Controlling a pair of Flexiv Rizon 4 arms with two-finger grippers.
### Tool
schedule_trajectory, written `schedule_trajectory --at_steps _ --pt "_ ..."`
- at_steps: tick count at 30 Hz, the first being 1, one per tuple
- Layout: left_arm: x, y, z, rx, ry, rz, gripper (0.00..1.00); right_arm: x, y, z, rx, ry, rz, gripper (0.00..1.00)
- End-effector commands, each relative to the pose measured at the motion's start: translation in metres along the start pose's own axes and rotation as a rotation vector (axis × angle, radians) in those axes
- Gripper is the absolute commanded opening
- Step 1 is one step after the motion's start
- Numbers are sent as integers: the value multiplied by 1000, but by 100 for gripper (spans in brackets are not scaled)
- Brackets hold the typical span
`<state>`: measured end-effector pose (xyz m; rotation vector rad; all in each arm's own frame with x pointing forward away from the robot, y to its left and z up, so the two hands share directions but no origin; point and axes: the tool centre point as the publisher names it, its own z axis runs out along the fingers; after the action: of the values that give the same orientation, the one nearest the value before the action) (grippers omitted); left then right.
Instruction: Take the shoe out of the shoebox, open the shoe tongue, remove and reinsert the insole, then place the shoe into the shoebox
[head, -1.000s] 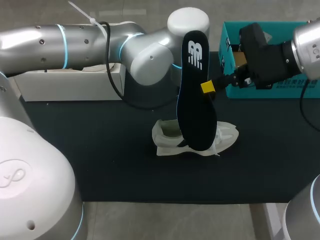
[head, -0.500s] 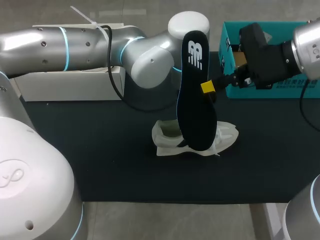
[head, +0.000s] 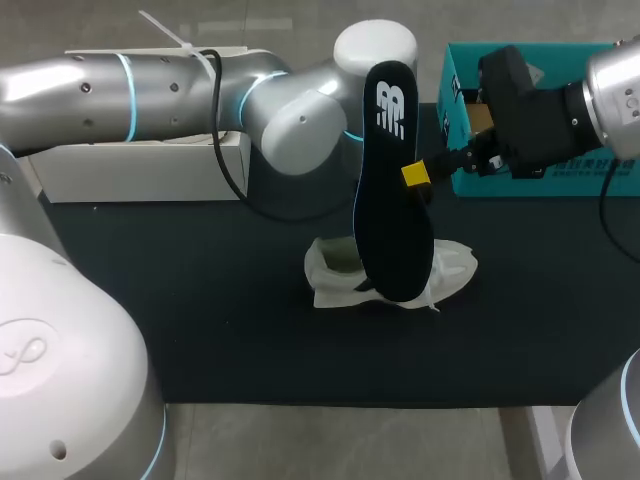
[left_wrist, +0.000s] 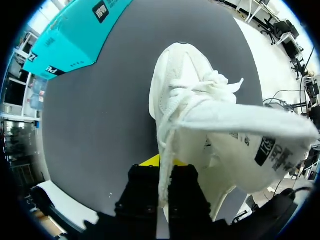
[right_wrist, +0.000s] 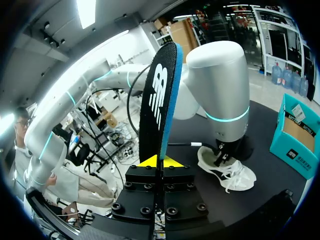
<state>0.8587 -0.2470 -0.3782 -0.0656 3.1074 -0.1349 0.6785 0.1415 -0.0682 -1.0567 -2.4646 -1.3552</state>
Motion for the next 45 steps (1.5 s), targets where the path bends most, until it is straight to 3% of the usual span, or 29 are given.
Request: schedule_trajectory --at_steps 1,10,11,12,13,15,18,19,20,24,29,34,38,45 --pt "-12 3 -15 -18 51 129 0 -1 2 3 3 0 1 0" --pt "-26 8 -48 -110 122 564 0 -1 2 3 3 0 1 0" --pt "-26 13 -55 -58 104 560 0 -1 2 3 3 0 1 0" --pt "-28 13 -60 -104 123 668 0 -1 2 3 3 0 1 0" --pt "-29 17 -65 -63 91 650 0 -1 2 3 3 0 1 0" --pt "-34 23 -70 -94 97 717 0 -1 2 3 3 0 1 0" --pt "-38 31 -77 -21 91 886 0 -1 2 3 3 0 1 0" --pt "-40 32 -77 -35 107 998 0 -1 2 3 3 0 1 0" --pt "-39 30 -76 6 96 1118 0 -1 2 3 3 0 1 0" --pt "-48 30 -68 27 123 1347 0 -1 2 3 3 0 1 0" --pt "-49 21 -61 -37 97 1657 0 -1 2 3 3 0 1 0" --pt "-51 11 -54 -115 106 1753 0 -1 2 3 3 0 1 0" --pt "-47 3 -52 -152 57 1849 0 -1 2 3 3 0 1 0" --pt "-40 0 -58 -290 -40 1984 0 -1 2 3 3 0 1 0"
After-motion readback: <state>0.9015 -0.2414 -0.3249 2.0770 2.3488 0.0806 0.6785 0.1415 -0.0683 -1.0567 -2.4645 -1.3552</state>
